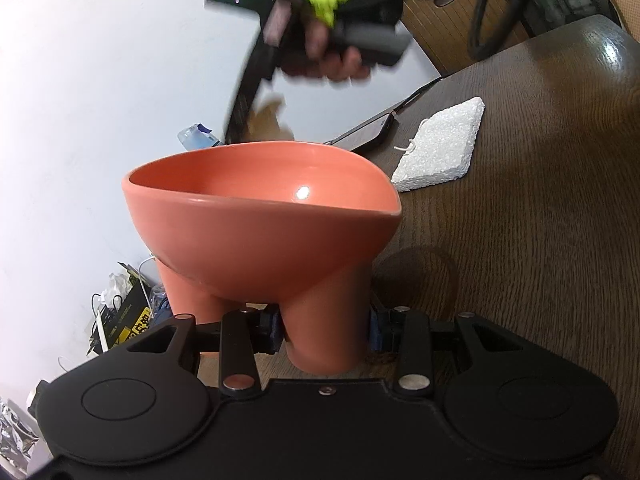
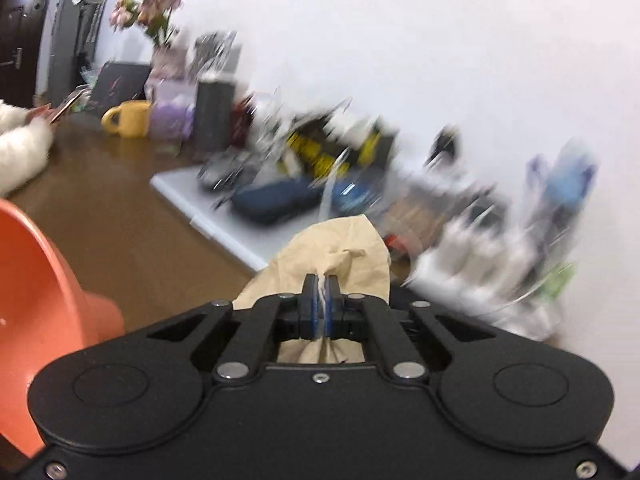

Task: Clean bowl
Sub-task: 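Grasp the beige cloth on the table with the right gripper, then push the beige cloth into the bowl with the right gripper while the left gripper holds the bowl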

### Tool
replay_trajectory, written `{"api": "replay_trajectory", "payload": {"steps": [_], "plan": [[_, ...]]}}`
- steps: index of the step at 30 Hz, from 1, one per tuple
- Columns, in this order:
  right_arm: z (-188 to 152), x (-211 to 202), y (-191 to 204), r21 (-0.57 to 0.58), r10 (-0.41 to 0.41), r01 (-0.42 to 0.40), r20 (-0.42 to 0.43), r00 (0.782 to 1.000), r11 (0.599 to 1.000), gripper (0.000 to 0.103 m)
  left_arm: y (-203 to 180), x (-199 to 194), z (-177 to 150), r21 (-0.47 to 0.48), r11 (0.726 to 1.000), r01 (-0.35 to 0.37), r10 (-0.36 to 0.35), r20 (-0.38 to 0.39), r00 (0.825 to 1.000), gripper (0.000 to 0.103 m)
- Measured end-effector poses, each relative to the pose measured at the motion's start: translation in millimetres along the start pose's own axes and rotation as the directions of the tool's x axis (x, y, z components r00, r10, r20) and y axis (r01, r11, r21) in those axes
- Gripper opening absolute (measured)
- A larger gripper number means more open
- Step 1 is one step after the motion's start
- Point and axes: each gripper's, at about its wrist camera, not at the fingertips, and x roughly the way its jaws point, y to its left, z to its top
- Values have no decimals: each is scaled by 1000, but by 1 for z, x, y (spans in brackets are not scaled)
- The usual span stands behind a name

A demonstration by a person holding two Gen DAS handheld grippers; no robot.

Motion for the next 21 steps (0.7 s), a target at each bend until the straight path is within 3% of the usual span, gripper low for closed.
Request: {"api": "replay_trajectory", "payload": {"steps": [4, 9, 15, 21], "plan": [[3, -54, 14, -59, -21, 25, 67, 998, 998, 3, 0, 0, 1, 0, 1000, 0, 0, 0, 1000, 37], [-13, -113, 62, -177, 83, -68, 81, 993, 982, 3, 0, 1, 0, -1, 1000, 2, -2, 0, 1000, 37], [-27, -112, 108, -278, 174, -172, -15, 985, 945, 4, -1, 1, -2, 3, 1000, -3, 3, 2, 1000, 37], [-21, -94, 145, -317, 311, -310, -48, 949, 896, 4, -4, 1, -2, 7, 1000, -7, 7, 4, 1000, 37]]}}
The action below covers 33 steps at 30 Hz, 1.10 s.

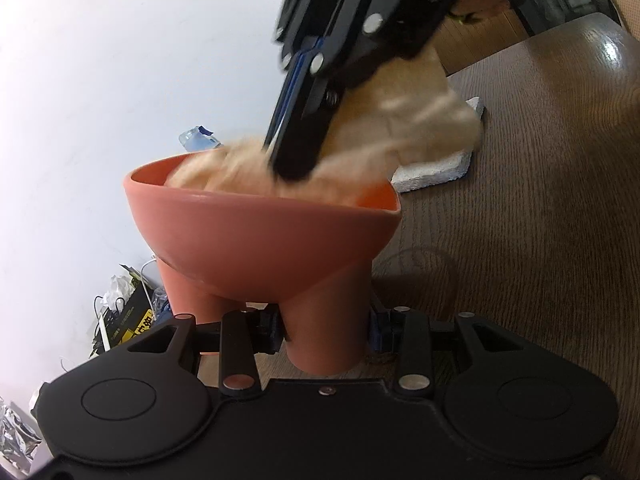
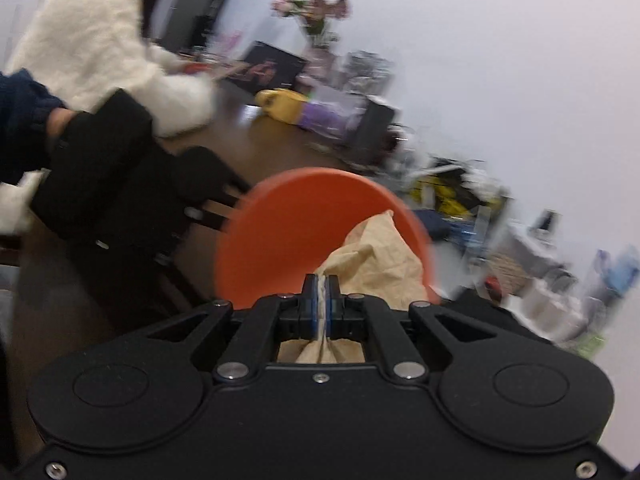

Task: Clean bowl
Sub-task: 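Push the beige cloth into the bowl with the right gripper while the left gripper holds the bowl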

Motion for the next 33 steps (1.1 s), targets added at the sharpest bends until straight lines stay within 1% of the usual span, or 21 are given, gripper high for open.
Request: {"api": "replay_trajectory", "payload": {"steps": [2, 5, 6, 7, 8, 9, 10, 11, 12, 13, 15, 19, 21, 23, 24, 25, 26, 27, 29, 30, 33], "plan": [[10, 9, 5, -33, 15, -14, 14, 1000, 999, 4, 0, 0, 0, 0, 1000, 0, 0, 0, 1000, 37], [15, 20, -2, -42, -38, 38, 9, 999, 998, 4, -1, 0, -1, 2, 1000, -2, 2, 1, 1000, 37], [15, 24, -4, -39, -60, 60, 0, 998, 997, 5, -1, 0, -1, 3, 1000, -3, 3, 1, 1000, 37], [12, 29, -8, -25, -88, 87, -29, 996, 996, 6, -1, 1, -1, 4, 1000, -4, 4, 2, 1000, 37], [7, 33, -12, -4, -99, 99, -60, 993, 995, 6, -1, 1, -1, 4, 1000, -4, 4, 2, 1000, 37], [3, 34, -14, 18, -92, 94, -78, 993, 995, 15, -1, 1, -1, 4, 1000, -4, 4, 1, 1000, 37], [-1, 34, -15, 42, -82, 86, -92, 992, 995, 31, -1, 1, -2, 4, 1000, -4, 4, 2, 1000, 37], [-4, 35, -16, 65, -72, 79, -106, 992, 995, 38, -2, 1, -2, 3, 1000, -3, 3, 1, 1000, 37], [-6, 33, -15, 68, -69, 76, -106, 992, 995, 56, -2, 1, -2, 3, 1000, -3, 3, 1, 1000, 37], [-8, 31, -13, 66, -67, 74, -104, 992, 995, 69, -2, 0, -2, 3, 1000, -2, 2, 1, 1000, 37], [-10, 27, -11, 62, -64, 71, -107, 992, 996, 76, -1, 0, -1, 3, 1000, -3, 3, 2, 1000, 37], [-15, 25, -8, 45, -60, 67, -139, 988, 997, 76, -1, 0, -1, 4, 1000, -4, 4, 2, 1000, 37], [-16, 30, -8, 59, -52, 62, -169, 984, 996, 74, -1, 0, -2, 5, 1000, -4, 4, 2, 1000, 37], [-16, 34, -12, 101, -27, 49, -203, 979, 994, 52, -1, 0, -2, 4, 1000, -4, 4, 2, 1000, 37], [-15, 38, -15, 124, -12, 41, -221, 975, 991, 38, -1, 0, -2, 4, 1000, -3, 3, 2, 1000, 37], [-15, 38, -13, 118, -8, 36, -226, 974, 992, 35, -1, 0, -2, 4, 1000, -3, 3, 2, 1000, 37], [-15, 38, -11, 106, -6, 31, -228, 974, 994, 29, -1, 0, -2, 4, 1000, -3, 3, 2, 1000, 37], [-14, 39, -9, 92, -1, 23, -230, 973, 995, 10, -1, 0, -2, 5, 1000, -3, 3, 3, 1000, 37], [-11, 39, -1, 41, -4, 13, -225, 974, 999, 9, -1, 0, -2, 6, 1000, -4, 4, 3, 1000, 37], [-8, 38, 2, 8, -13, 15, -206, 978, 1000, 8, -1, 0, -3, 6, 1000, -4, 4, 3, 1000, 37], [2, 32, 9, -81, -37, 26, -137, 990, 996, 7, -2, -1, -3, 6, 1000, -4, 4, 4, 1000, 37]]}}
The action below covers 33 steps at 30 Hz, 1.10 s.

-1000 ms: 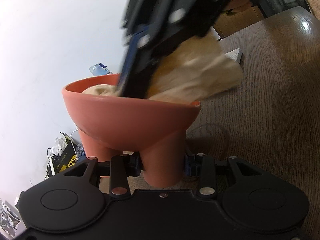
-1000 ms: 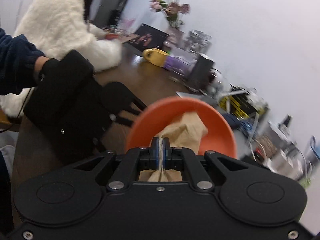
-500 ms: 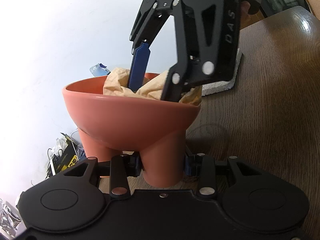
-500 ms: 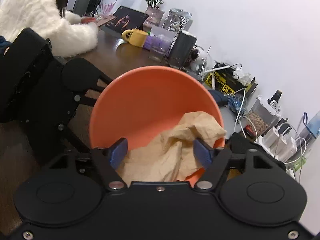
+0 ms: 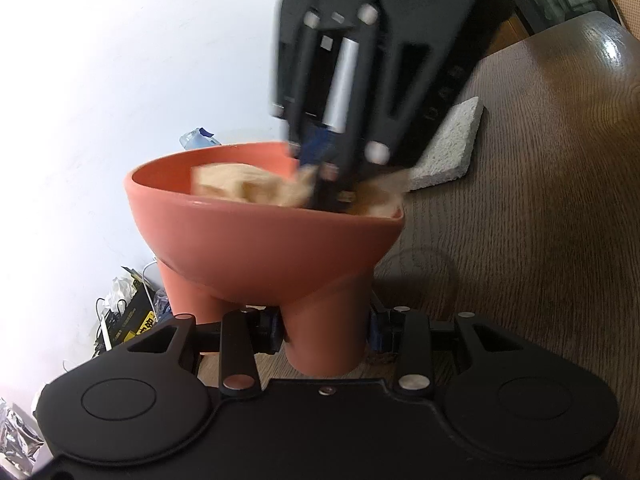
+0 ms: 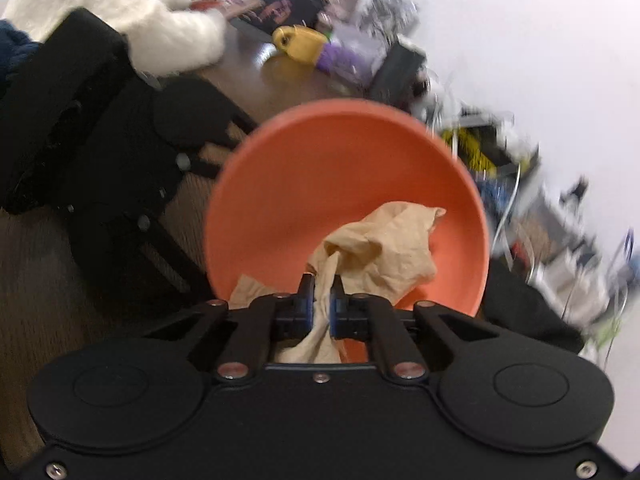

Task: Clean bowl
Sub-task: 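Push the beige cloth into the bowl with the right gripper while the left gripper holds the bowl, then wipe the bowl interior with the cloth while the left gripper holds the bowl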

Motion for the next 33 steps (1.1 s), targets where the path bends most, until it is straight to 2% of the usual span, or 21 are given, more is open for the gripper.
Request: {"api": "replay_trajectory", "payload": {"steps": [3, 6, 10, 12, 15, 18, 21, 23, 27, 30, 33], "plan": [[10, -5, 1, -75, -20, 23, 37, 999, 997, 7, -1, 0, -1, -4, 1000, 5, -5, -1, 1000, 37], [18, -6, -7, -138, -97, 102, 44, 994, 985, 7, -1, -4, -3, -2, 1000, 1, -1, 0, 1000, 37], [13, -3, -20, -150, -158, 156, 2, 987, 976, 7, 10, -2, -6, -4, 1000, 4, -4, 0, 1000, 37], [3, -2, -20, -171, -161, 151, -45, 986, 974, 7, 10, -2, -3, -4, 1000, 4, -4, 0, 1000, 37], [-13, -4, -14, -184, -132, 113, -95, 987, 976, 7, 10, -4, -1, -4, 1000, 4, -4, 0, 1000, 37], [-18, -6, -2, -178, -48, 26, -119, 992, 984, 7, 6, -5, -2, -4, 1000, 5, -5, 0, 1000, 37], [-8, -12, 10, -171, 69, -81, -76, 995, 982, 7, 3, -8, -1, -4, 1000, 5, -5, 0, 1000, 37], [8, -11, 13, -188, 97, -96, -7, 995, 977, 7, 4, -9, -1, -4, 1000, 5, -5, -1, 1000, 37], [23, -6, 0, -224, 24, -14, 45, 999, 975, 7, 5, -7, 0, -9, 1000, 11, -11, -3, 1000, 37], [27, -3, -14, -242, -56, 65, 46, 997, 968, 7, 5, -6, 0, -6, 1000, 8, -8, -2, 1000, 37], [23, -7, -27, -238, -108, 110, 22, 994, 965, 7, 6, -6, 0, -5, 1000, 6, -6, -1, 1000, 37]]}}
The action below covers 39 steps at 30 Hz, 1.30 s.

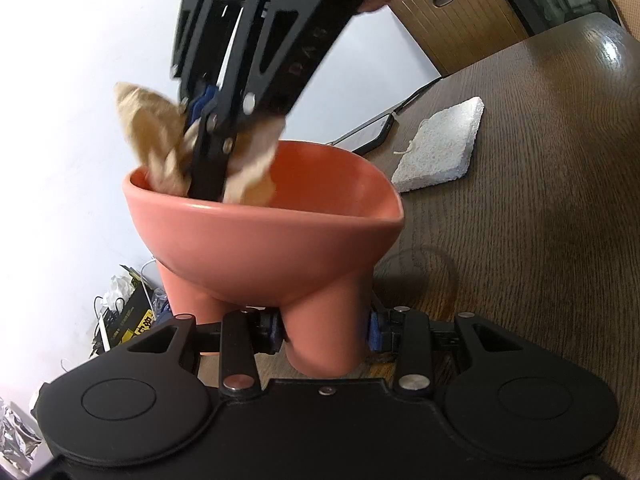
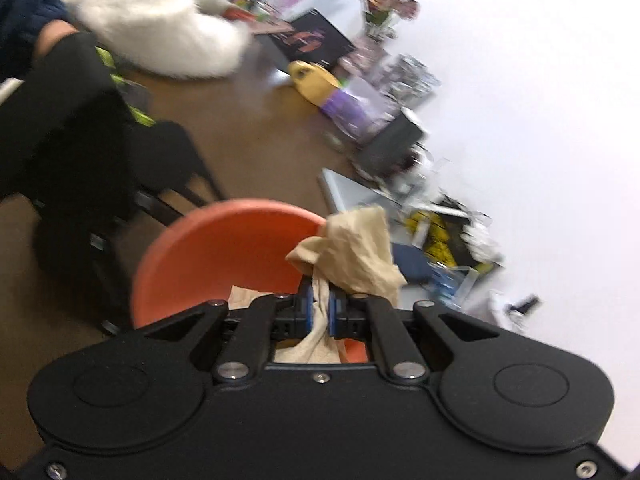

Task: Clean bowl
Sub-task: 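Wipe the bowl interior with the cloth while the left gripper holds the bowl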

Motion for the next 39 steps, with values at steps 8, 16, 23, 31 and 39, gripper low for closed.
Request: {"api": "replay_trajectory", "payload": {"steps": [8, 16, 23, 31, 39], "plan": [[-34, -8, 34, -45, 68, -74, -122, 990, 996, 7, 2, -5, -1, 1, 1000, 0, 0, 2, 1000, 37], [0, 0, 60, -94, 154, -152, 8, 988, 984, 8, -2, -3, -1, -1, 1000, 1, -1, 1, 1000, 37], [4, 6, 28, -100, 6, -4, 20, 1000, 995, 8, -1, -4, -2, -2, 1000, 3, -3, 0, 1000, 37], [-44, -1, 37, -62, 23, -31, -114, 993, 998, 8, -2, -8, -2, -2, 1000, 2, -2, 1, 1000, 37], [-20, 11, 75, -93, 166, -170, -46, 985, 981, 8, -4, -3, -2, -2, 1000, 3, -3, 0, 1000, 37]]}}
